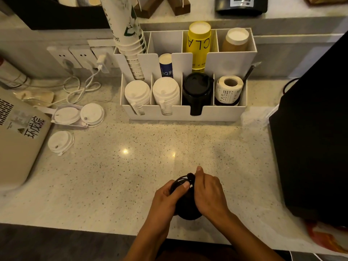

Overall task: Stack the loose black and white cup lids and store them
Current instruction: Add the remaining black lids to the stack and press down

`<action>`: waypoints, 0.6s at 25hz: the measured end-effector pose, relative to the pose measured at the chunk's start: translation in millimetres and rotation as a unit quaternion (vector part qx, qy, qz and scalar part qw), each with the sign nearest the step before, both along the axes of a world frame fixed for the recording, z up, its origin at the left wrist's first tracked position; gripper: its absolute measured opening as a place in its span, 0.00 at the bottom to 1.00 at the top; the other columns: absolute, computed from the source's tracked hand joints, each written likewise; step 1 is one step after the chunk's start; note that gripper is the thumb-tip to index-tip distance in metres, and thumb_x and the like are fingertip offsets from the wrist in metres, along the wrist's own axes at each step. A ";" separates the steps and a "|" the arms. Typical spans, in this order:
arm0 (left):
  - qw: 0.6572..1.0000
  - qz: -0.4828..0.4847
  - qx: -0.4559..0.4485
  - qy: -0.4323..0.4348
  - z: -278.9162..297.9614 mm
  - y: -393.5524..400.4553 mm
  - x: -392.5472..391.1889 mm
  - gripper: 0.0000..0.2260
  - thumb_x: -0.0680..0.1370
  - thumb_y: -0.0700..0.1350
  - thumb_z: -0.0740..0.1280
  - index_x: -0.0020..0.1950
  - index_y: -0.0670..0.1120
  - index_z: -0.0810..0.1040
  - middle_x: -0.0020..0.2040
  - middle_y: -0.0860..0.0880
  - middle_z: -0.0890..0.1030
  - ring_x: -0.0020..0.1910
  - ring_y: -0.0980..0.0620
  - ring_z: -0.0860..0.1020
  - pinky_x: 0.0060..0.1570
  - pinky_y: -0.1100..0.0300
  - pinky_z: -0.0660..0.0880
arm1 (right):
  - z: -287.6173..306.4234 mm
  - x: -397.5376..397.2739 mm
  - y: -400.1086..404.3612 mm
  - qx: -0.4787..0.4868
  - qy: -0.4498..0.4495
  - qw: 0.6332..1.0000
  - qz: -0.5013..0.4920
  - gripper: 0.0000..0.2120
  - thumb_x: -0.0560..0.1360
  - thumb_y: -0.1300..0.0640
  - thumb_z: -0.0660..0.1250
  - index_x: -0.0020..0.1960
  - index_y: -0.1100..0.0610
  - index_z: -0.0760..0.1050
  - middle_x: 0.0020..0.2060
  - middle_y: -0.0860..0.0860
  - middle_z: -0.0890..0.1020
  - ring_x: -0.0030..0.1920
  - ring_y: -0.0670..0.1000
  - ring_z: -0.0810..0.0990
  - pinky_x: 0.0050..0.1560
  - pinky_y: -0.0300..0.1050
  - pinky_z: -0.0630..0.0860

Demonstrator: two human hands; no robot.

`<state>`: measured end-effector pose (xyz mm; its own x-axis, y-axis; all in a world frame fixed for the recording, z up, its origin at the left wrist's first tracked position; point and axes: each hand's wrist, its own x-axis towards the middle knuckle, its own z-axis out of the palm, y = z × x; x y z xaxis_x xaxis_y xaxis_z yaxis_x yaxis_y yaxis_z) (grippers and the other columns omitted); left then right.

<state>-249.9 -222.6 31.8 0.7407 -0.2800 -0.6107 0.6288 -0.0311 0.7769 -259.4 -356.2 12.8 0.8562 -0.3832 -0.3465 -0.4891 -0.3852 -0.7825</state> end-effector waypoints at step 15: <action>0.998 -0.030 0.036 -0.050 -26.1 -2.9 -10.0 0.20 0.77 0.44 0.73 0.68 0.52 0.75 0.59 0.50 0.85 0.60 0.50 0.83 0.56 0.59 0.81 | -14.9 10.2 -5.9 -0.034 0.024 0.999 -0.025 0.27 0.79 0.34 0.43 0.49 0.50 0.75 0.41 0.49 0.82 0.42 0.49 0.82 0.43 0.47 0.81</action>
<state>-259.9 -225.5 5.7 0.7825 -0.2833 -0.5545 0.5432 -0.1245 0.8303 -249.2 -362.1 -2.2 0.8185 -0.4493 -0.3580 -0.5452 -0.4111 -0.7306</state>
